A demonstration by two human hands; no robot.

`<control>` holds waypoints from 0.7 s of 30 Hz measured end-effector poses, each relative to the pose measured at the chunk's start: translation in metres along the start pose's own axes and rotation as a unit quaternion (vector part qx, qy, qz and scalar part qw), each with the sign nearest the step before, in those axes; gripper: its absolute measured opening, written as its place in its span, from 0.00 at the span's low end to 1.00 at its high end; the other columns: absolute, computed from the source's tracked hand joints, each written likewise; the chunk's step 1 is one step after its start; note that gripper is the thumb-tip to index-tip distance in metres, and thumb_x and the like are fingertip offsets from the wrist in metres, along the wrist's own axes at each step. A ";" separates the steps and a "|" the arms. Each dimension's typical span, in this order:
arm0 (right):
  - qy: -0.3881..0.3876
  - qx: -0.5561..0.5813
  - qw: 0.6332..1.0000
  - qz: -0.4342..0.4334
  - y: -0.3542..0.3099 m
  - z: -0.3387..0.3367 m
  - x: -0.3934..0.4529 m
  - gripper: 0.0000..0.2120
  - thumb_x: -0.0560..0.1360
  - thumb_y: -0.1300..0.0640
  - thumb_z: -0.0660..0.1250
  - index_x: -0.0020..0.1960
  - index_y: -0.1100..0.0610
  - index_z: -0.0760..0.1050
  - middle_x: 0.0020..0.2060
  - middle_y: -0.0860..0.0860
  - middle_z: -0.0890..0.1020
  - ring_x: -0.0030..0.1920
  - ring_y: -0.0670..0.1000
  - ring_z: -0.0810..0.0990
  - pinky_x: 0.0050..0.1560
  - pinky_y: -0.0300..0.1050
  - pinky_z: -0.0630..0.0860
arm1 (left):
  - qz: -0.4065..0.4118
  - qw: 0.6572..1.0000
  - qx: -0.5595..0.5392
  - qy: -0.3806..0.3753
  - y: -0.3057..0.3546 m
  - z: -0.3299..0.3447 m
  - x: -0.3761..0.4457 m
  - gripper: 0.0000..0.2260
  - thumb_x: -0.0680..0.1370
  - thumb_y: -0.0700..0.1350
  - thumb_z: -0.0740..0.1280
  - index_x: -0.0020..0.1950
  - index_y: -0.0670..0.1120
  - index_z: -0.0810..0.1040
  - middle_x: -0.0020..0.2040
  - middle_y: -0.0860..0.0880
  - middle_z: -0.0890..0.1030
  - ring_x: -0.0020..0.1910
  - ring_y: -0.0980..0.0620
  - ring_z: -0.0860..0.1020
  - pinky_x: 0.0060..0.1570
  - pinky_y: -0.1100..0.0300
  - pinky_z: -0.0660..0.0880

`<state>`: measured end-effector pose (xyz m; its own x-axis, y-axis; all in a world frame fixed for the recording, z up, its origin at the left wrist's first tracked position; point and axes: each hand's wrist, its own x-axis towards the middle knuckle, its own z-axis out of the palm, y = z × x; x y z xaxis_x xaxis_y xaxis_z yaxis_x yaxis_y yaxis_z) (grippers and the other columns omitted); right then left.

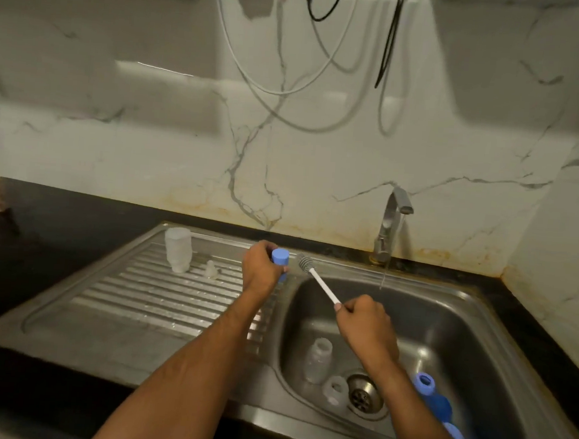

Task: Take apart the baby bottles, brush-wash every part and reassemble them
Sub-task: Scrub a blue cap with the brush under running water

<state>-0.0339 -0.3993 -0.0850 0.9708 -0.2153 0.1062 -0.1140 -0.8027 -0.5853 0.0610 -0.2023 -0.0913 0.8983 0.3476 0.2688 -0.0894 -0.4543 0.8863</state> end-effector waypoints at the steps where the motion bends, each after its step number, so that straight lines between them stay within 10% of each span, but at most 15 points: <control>1: -0.004 0.004 1.000 -0.014 -0.012 0.007 -0.001 0.15 0.80 0.45 0.65 0.46 0.55 0.82 0.37 0.50 0.80 0.39 0.54 0.78 0.37 0.43 0.69 | -0.004 1.000 0.003 0.007 -0.006 -0.013 0.002 0.16 0.69 0.38 0.79 0.53 0.45 0.79 0.52 0.46 0.83 0.51 0.49 0.81 0.50 0.57 0.79; 21: -0.033 0.000 0.997 -0.073 -0.088 0.082 -0.004 0.14 0.80 0.41 0.64 0.47 0.51 0.80 0.39 0.45 0.82 0.39 0.48 0.81 0.40 0.49 0.82 | -0.044 0.998 0.043 -0.003 -0.066 -0.089 0.034 0.21 0.71 0.37 0.77 0.62 0.42 0.78 0.60 0.43 0.81 0.60 0.47 0.79 0.62 0.54 0.76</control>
<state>-0.0108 -0.2819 -0.1002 0.9889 -0.0583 0.1370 0.0300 -0.8233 -0.5667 0.0587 -0.0876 -0.1072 0.9033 0.3852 0.1890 0.0273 -0.4911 0.8706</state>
